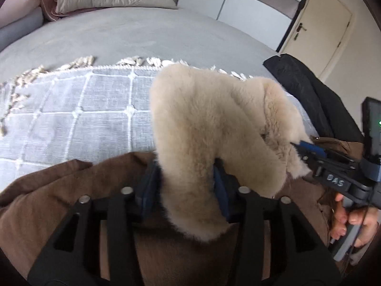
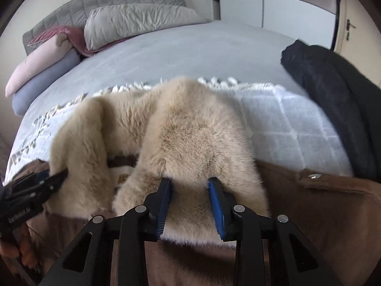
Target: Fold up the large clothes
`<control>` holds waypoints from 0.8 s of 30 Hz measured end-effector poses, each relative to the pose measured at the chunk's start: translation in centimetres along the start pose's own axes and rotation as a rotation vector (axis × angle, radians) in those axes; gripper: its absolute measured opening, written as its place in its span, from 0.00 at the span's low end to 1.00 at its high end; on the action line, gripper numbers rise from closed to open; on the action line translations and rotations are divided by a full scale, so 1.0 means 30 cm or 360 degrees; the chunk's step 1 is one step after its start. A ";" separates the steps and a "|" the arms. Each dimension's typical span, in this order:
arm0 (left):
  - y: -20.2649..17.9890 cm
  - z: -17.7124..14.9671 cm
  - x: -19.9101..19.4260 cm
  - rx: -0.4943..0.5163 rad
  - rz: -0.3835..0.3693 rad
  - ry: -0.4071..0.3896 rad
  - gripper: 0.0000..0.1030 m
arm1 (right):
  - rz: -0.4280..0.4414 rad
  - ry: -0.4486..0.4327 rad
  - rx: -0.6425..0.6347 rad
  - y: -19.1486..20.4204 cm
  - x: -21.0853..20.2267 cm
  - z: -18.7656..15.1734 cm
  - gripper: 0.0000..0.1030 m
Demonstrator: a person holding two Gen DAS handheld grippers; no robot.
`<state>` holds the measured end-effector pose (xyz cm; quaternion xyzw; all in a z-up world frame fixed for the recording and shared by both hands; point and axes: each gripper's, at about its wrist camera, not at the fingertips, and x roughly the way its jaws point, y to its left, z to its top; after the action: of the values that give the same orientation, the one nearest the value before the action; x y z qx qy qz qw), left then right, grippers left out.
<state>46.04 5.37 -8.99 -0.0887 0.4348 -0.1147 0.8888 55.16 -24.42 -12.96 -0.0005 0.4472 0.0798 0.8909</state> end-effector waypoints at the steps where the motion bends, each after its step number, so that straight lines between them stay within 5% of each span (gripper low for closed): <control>1: -0.015 -0.003 -0.031 0.0002 0.0035 0.0012 0.58 | 0.0001 -0.0008 -0.0006 0.005 -0.034 0.000 0.34; 3: -0.034 -0.025 -0.114 0.0027 0.0009 0.0015 0.72 | 0.0014 -0.0018 -0.0034 0.008 -0.112 -0.016 0.41; 7: -0.050 -0.104 -0.305 0.0052 0.0012 -0.0012 0.80 | 0.0027 -0.0096 -0.0035 -0.016 -0.328 -0.104 0.67; 19: -0.002 -0.457 -0.697 -0.0030 -0.0016 0.0018 0.85 | -0.0039 -0.0116 0.0311 -0.351 -0.774 -0.471 0.75; 24: 0.148 -0.588 -0.754 -0.0283 -0.0009 -0.0004 0.85 | -0.0119 -0.0122 0.0458 -0.429 -0.888 -0.602 0.75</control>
<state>19.13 14.96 -3.80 -0.1686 0.4418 -0.0780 0.8777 26.96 -42.20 -3.48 0.1137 0.4192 -0.0184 0.9006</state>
